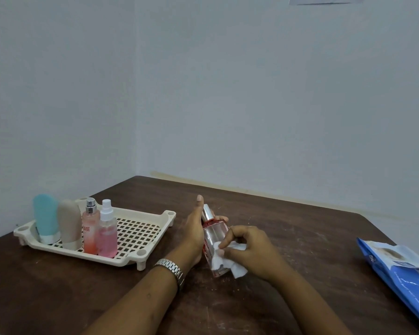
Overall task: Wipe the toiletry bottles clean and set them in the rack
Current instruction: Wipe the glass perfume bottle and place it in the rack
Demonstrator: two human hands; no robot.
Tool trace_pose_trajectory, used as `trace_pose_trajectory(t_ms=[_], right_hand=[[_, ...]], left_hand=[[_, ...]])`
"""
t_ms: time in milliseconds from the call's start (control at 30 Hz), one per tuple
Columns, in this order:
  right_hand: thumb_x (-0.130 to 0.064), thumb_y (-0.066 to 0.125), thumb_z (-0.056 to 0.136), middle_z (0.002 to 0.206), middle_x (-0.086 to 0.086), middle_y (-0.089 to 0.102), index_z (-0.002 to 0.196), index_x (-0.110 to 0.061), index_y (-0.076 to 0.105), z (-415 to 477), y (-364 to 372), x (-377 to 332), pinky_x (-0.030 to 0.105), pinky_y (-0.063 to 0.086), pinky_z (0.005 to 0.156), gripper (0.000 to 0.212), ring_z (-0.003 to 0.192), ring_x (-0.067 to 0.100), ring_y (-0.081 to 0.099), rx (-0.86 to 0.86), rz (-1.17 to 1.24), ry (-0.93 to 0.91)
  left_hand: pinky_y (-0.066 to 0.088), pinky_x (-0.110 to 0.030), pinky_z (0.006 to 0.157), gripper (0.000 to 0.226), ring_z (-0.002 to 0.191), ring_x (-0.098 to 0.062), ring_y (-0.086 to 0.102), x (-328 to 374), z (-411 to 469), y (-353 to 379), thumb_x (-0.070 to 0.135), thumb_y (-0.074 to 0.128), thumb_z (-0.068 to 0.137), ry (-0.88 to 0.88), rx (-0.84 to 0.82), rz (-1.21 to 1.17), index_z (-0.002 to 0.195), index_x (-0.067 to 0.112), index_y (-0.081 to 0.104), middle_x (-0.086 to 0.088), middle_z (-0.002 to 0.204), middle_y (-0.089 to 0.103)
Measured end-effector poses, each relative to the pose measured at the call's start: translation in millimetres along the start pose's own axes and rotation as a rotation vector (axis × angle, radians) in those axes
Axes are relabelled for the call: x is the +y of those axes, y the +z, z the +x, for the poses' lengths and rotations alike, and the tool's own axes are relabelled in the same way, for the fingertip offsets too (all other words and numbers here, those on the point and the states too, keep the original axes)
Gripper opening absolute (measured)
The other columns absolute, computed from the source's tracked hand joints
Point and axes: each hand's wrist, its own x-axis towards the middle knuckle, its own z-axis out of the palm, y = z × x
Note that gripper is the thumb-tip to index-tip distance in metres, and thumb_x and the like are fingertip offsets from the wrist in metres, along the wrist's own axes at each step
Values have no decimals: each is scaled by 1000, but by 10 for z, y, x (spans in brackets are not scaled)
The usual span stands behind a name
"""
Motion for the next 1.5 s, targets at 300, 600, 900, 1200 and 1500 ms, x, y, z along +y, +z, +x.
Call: trace_pose_trajectory(t_ms=[300,600,900,1200,1500], right_hand=[[-16,73,77,83,-16,60,65,-34,59,5,-23,29,7,38,64,26,81,-5,54,32,-77,-24],[-13,64,84,84,-17,56,70,-32,53,4,-75,271,9,36,57,26,77,-3,51,85,-174,131],[-18,67,80,86,-14,58,69,-38,55,-9,72,-27,12,37,66,26,83,1,54,40,-97,-57],[-20,74,74,86,-17,57,65,-40,60,-18,46,-92,11,41,72,27,84,-2,53,-137,-100,-115],[-20,70,80,87,-20,57,69,-36,56,21,-36,99,9,34,66,24,85,-3,52,61,-123,-8]], left_hand=[[52,-39,72,67,63,-31,62,-8,-8,-3,64,39,90,20,1,-6,59,13,69,-18,77,69],[51,-49,83,76,68,-33,61,-5,-34,11,63,36,92,32,-30,-27,43,14,67,-22,76,66],[48,-45,84,74,66,-30,61,-17,8,-29,66,40,89,15,13,-24,44,14,68,-18,69,68],[48,-48,86,74,64,-31,61,-28,31,-5,65,40,89,10,27,-66,43,13,67,-18,70,67],[50,-47,83,72,67,-32,63,-10,-12,-23,65,38,89,45,7,36,47,15,70,-20,73,69]])
